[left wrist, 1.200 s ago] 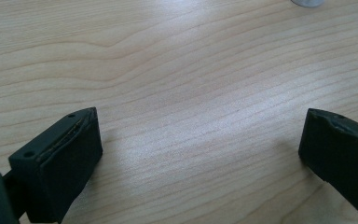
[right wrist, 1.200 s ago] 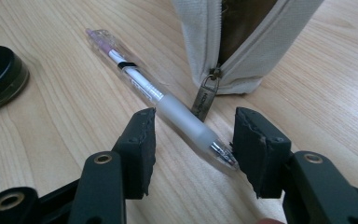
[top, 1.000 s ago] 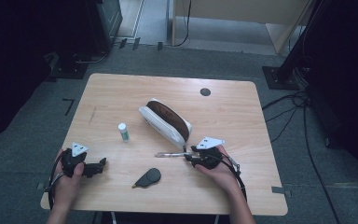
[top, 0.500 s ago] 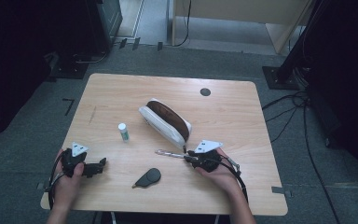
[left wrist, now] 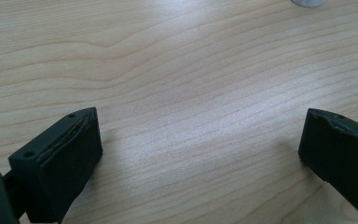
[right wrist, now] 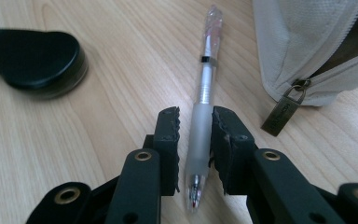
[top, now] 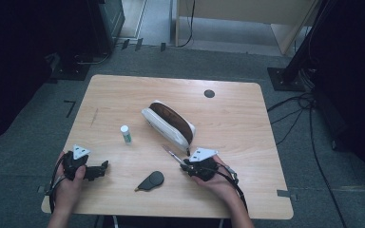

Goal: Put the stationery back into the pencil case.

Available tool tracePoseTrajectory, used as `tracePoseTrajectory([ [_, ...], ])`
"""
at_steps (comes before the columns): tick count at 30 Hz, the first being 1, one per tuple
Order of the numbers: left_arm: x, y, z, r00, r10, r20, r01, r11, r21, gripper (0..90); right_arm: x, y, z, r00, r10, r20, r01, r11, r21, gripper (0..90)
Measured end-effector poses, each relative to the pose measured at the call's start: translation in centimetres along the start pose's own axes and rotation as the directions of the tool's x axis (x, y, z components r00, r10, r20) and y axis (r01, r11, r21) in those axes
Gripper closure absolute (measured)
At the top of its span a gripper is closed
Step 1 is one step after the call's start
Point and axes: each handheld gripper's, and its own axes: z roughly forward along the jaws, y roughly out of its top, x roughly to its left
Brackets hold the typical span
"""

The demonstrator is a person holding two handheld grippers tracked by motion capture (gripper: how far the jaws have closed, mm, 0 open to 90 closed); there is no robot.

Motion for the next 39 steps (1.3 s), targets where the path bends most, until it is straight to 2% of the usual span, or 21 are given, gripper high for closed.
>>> tracePoseTrajectory([
  [5,0.0,0.0,0.0,1.0,0.0,0.0,0.0,1.0,0.0,0.0,0.3,-0.2,0.1,0.9992,0.034,0.019,-0.033,0.999,-0.026,73.0],
  [15,0.0,0.0,0.0,1.0,0.001,0.001,-0.001,1.0,0.0,0.0,0.6,-0.4,0.1,0.9979,0.037,0.053,-0.035,0.999,-0.04,80.8],
  [18,0.0,0.0,0.0,1.0,0.001,0.001,-0.001,1.0,0.0,0.0,0.7,-0.4,0.1,0.9961,0.064,0.061,-0.061,0.997,-0.047,81.1],
  [20,0.0,0.0,0.0,1.0,0.002,0.002,-0.002,1.0,0.0,0.0,0.8,-0.5,0.1,0.9949,0.09,0.046,-0.088,0.995,-0.048,81.1],
  [23,0.0,0.0,0.0,1.0,0.001,0.001,-0.001,1.0,0.0,0.0,0.8,-0.5,0.0,0.9944,0.095,0.046,-0.092,0.994,-0.057,81.2],
  [28,0.0,0.0,0.0,1.0,0.001,0.001,-0.001,1.0,0.0,0.0,0.8,-0.4,-0.3,0.9912,0.128,0.033,-0.124,0.988,-0.09,81.2],
  [39,0.0,0.0,0.0,1.0,0.002,0.002,-0.002,1.0,0.0,0.0,1.1,0.7,-1.6,0.993,0.114,0.031,-0.109,0.986,-0.13,81.2],
])
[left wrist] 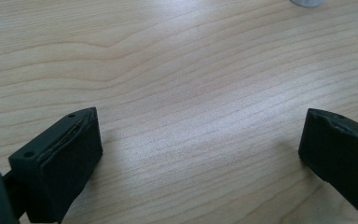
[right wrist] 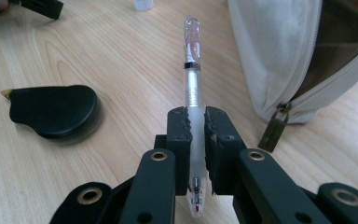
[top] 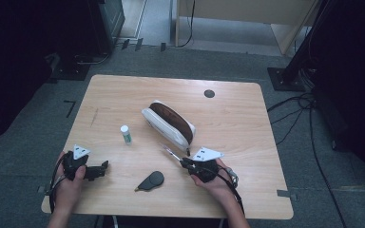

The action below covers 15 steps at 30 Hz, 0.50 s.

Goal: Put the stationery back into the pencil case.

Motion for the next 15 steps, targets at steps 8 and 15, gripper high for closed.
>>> tracePoseTrajectory([
  [8,0.0,0.0,0.0,1.0,0.0,0.0,0.0,1.0,0.0,0.0,0.3,1.2,-0.7,0.9999,-0.009,-0.005,0.009,1.0,-0.021,81.2],
  [15,0.0,0.0,0.0,1.0,0.0,0.0,0.0,1.0,0.0,0.0,0.6,2.4,-1.3,0.9999,-0.014,-0.007,0.014,0.999,-0.037,81.2],
])
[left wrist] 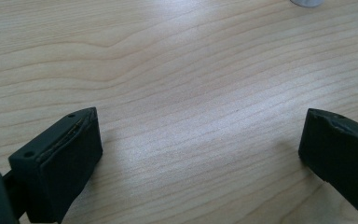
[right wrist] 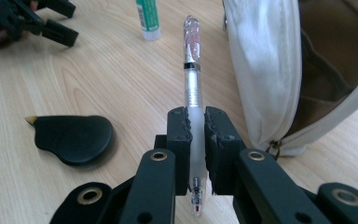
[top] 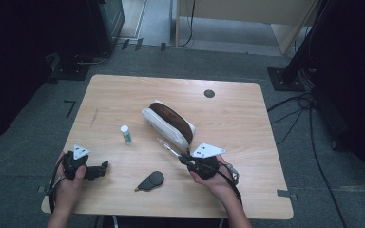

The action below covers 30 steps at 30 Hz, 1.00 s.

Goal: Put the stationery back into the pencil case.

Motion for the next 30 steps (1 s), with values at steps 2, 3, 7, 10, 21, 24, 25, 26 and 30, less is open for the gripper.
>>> tracePoseTrajectory([
  [2,0.0,0.0,0.0,1.0,0.0,0.0,0.0,1.0,0.0,0.0,0.1,0.3,-0.1,1.0,-0.001,0.0,0.001,1.0,-0.006,81.2],
  [3,0.0,0.0,0.0,1.0,0.0,0.0,0.0,1.0,0.0,0.0,0.1,0.5,-0.2,1.0,-0.003,0.001,0.003,1.0,-0.008,81.2],
  [7,0.0,0.0,0.0,1.0,0.0,0.0,0.0,1.0,0.0,0.0,0.1,1.1,-0.5,1.0,-0.008,0.004,0.008,1.0,-0.016,81.2],
  [10,0.0,0.0,0.0,1.0,0.0,0.0,0.0,1.0,0.0,0.0,0.1,1.6,-0.9,1.0,-0.002,0.006,0.002,1.0,-0.025,81.2],
  [21,0.0,0.0,0.0,1.0,0.0,0.001,0.0,1.0,0.0,0.0,-0.1,3.6,-2.0,0.9997,-0.008,0.022,0.009,0.998,-0.067,81.3],
  [24,0.0,0.0,0.0,1.0,0.0,0.001,0.0,1.0,0.0,0.0,-0.2,4.1,-2.3,0.9997,-0.009,0.023,0.011,0.997,-0.079,81.2],
  [25,0.0,0.0,0.0,1.0,0.0,0.001,0.0,1.0,0.0,0.0,-0.3,4.3,-2.3,0.9996,-0.012,0.027,0.014,0.996,-0.087,81.2],
  [26,0.0,0.0,0.0,1.0,0.0,0.001,0.0,1.0,0.0,0.0,-0.3,4.5,-2.4,0.9996,-0.008,0.028,0.011,0.996,-0.087,81.3],
  [30,0.0,0.0,0.0,1.0,0.001,0.002,-0.001,1.0,0.0,0.0,-0.5,5.2,-2.6,0.9994,-0.01,0.033,0.014,0.995,-0.099,81.2],
])
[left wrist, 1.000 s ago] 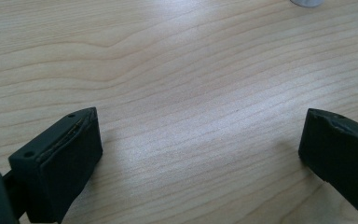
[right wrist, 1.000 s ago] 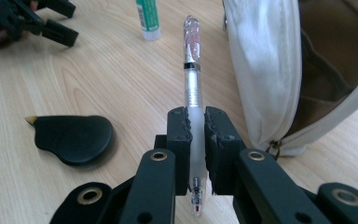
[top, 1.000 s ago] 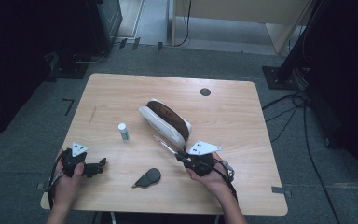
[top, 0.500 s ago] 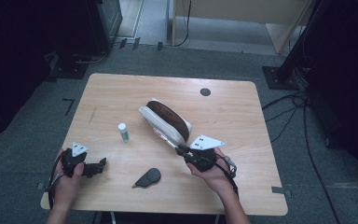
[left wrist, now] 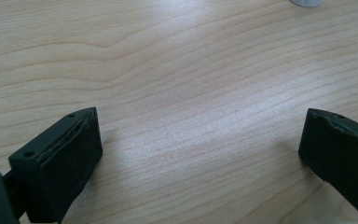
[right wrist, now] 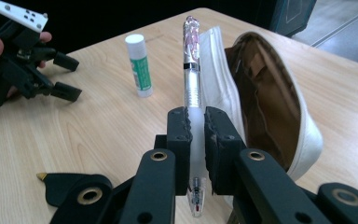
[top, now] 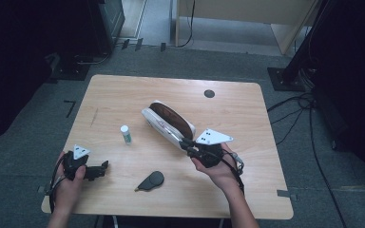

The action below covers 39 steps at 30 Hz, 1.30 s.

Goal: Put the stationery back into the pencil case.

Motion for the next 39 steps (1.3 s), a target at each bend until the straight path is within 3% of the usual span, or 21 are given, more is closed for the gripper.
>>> tracePoseTrajectory([
  [13,0.0,0.0,0.0,1.0,0.001,0.001,-0.001,1.0,0.001,0.0,-0.9,2.5,-0.3,0.9998,-0.002,0.019,0.003,0.999,-0.036,81.2],
  [22,0.0,0.0,0.0,1.0,0.002,0.002,-0.002,1.0,-0.001,0.0,-2.0,3.4,0.4,0.9991,0.018,0.038,-0.017,0.999,-0.046,81.3],
  [39,0.0,0.0,0.0,1.0,0.003,0.003,-0.003,1.0,0.0,0.0,-4.4,3.1,3.9,0.9946,0.086,0.059,-0.085,0.996,-0.014,81.2],
])
